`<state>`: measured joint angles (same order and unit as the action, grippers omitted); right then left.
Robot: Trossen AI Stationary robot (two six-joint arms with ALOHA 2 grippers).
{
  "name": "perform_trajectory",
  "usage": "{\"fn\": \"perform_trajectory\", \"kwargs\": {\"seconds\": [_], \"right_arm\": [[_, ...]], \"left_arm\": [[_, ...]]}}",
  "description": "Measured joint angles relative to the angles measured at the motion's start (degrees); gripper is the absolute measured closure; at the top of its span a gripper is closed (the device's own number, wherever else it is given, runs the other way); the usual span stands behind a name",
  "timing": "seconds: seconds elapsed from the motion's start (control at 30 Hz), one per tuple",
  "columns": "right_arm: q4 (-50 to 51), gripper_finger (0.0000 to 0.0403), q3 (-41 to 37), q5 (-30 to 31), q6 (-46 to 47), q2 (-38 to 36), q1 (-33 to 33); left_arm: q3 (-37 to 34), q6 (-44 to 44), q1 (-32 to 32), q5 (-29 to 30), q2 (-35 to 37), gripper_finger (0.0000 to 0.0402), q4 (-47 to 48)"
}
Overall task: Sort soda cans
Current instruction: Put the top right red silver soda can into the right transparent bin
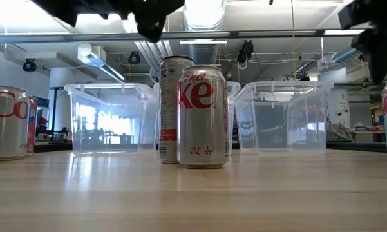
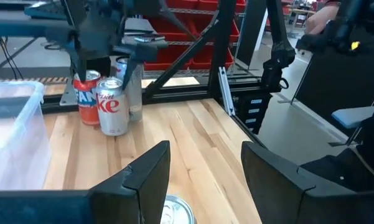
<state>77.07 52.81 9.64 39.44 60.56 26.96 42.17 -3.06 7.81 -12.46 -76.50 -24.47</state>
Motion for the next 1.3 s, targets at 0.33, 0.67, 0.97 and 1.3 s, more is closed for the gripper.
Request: {"fn": "perform_trajectory", "kwargs": {"seconds": [0.33, 0.67, 0.97, 1.3], "right_arm": [[-5.2, 0.0034, -6.5, -7.8, -6.1, 3.1, -1.8], [-5.8, 0.0093, -7.0, -9.4, -9.3, 6.0, -1.8], [-11.8, 0.0052, -5.6, -9.8, -9.0, 6.0, -1.8], [-14.5, 0.0080, -5.5, -9.5, -8.6, 9.1, -1.8]], "left_arm": [[0.5, 1.0, 0.0, 2.2, -0.3, 0.0219, -0.1], [0.5, 0.8, 0.0, 3.0, -0.3, 0.0219, -0.1], [0.6, -0.7, 0.0, 3.0, -0.3, 0.0219, -0.1], [0.6, -3.5, 0.6, 2.9, 0.1, 0.0219, 0.6]]}}
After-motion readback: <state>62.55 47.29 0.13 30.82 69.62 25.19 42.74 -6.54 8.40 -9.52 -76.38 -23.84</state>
